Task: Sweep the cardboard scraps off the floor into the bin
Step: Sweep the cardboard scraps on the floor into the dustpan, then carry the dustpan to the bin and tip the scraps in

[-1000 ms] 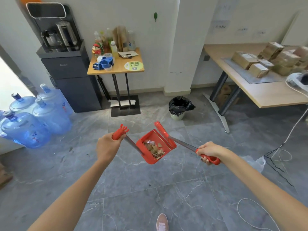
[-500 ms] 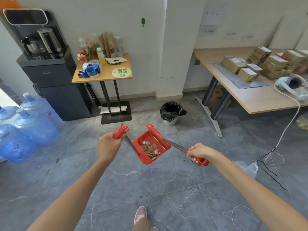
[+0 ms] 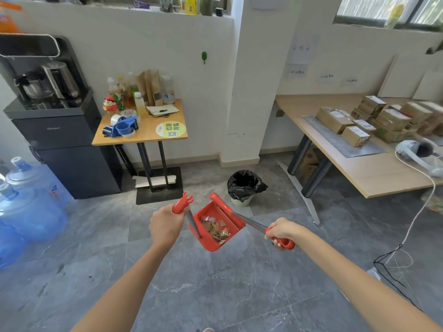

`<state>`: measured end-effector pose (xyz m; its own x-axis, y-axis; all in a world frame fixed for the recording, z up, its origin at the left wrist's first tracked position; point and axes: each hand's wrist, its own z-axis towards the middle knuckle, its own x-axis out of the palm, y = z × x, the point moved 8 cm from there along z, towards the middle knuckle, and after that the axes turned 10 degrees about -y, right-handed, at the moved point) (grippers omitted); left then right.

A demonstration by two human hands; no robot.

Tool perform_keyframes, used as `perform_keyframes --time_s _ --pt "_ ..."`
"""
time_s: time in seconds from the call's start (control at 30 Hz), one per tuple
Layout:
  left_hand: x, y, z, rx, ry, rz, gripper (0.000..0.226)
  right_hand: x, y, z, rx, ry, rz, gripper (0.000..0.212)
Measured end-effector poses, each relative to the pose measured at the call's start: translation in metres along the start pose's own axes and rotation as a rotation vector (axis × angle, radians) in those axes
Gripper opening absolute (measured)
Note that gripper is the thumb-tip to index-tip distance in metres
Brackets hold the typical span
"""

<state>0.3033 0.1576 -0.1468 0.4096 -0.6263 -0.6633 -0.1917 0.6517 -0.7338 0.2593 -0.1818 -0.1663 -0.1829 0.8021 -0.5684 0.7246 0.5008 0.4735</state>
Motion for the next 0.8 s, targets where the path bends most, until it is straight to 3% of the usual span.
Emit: perform_keyframes --time_s 0.13,0.3,0.43,0.57,0.8 --pt "0.012 -0.006 0.03 -0.013 -0.001 -0.01 0.04 -0.002 0.024 0.018 0.014 0.003 -0.012 0.023" --pt "0.026 -0.024 0.059 0.028 0.006 0.024 0.042 -0.009 0.041 0.045 0.026 -0.022 -0.013 0.034" --pt "0.035 -0.036 0.076 0.061 0.009 0.025 0.039 -0.02 0.049 0.055 0.037 -0.02 0.032 0.023" --pt "0.045 -0.043 0.086 0.054 0.002 0.032 0.041 -0.034 0.051 0.068 0.025 -0.047 0.068 0.042" --pt "0.075 -0.065 0.106 0.034 0.001 0.037 0.042 -0.058 0.059 0.097 0.027 -0.027 0.052 0.047"
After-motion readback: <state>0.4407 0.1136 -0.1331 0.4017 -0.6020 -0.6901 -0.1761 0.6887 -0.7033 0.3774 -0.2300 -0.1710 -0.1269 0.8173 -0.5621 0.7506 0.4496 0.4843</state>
